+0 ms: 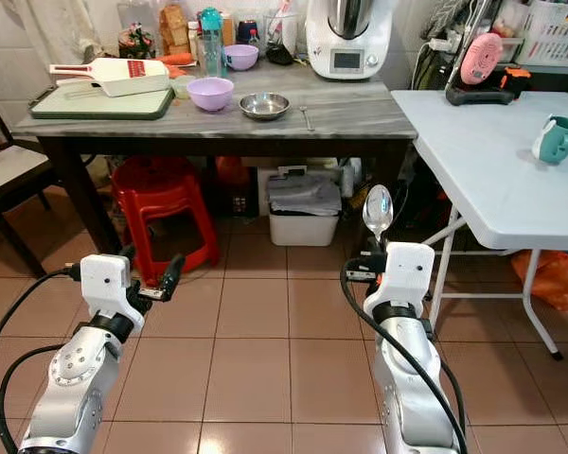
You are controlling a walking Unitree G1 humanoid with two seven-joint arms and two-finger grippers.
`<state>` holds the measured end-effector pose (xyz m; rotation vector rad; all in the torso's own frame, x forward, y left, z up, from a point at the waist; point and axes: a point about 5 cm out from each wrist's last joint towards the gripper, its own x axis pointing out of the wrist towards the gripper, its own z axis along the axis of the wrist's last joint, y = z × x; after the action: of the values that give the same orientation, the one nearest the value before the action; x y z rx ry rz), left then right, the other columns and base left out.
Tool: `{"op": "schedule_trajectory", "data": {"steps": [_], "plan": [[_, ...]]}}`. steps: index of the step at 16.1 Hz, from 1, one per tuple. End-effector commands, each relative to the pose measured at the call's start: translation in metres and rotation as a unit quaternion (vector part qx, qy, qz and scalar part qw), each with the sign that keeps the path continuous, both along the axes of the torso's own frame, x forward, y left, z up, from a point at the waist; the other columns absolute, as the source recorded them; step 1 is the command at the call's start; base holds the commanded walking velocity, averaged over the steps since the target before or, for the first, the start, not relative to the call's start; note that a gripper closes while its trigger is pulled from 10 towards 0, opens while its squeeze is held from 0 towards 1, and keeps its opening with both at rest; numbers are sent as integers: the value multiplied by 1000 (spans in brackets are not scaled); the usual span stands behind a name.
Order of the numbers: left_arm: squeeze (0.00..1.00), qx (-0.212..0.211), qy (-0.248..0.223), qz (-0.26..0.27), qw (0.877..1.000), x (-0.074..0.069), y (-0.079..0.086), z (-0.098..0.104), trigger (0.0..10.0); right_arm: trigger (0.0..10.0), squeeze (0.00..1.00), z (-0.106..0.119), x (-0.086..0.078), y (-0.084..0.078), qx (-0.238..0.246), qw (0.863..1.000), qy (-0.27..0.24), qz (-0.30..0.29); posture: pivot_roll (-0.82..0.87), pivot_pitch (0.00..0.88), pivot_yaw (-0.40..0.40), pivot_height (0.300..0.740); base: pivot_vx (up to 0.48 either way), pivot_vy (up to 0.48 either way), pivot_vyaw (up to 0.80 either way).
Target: Setting the table
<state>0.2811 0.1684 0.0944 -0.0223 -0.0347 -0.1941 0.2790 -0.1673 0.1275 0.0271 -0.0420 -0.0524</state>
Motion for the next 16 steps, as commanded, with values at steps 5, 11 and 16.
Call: {"op": "schedule_trajectory", "data": {"steps": [5, 11, 16], "plan": [[0, -10, -9, -23, 1000, 4, -9, 7, 10000, 10000, 0, 8, 3, 1, -12, 1000, -21, 3, 36, 0, 1, 740, 365, 0, 0], [0, -17, -4, -32, 999, 3, -11, 6, 10000, 10000, 0, 6, 2, 3, -5, 1000, -20, 4, 39, 0, 3, 740, 480, 0, 0], [0, -20, -3, -35, 999, 2, -11, 6, 10000, 10000, 0, 7, 5, 5, -3, 1000, -21, 6, 47, 0, 1, 740, 480, 0, 0]]}}
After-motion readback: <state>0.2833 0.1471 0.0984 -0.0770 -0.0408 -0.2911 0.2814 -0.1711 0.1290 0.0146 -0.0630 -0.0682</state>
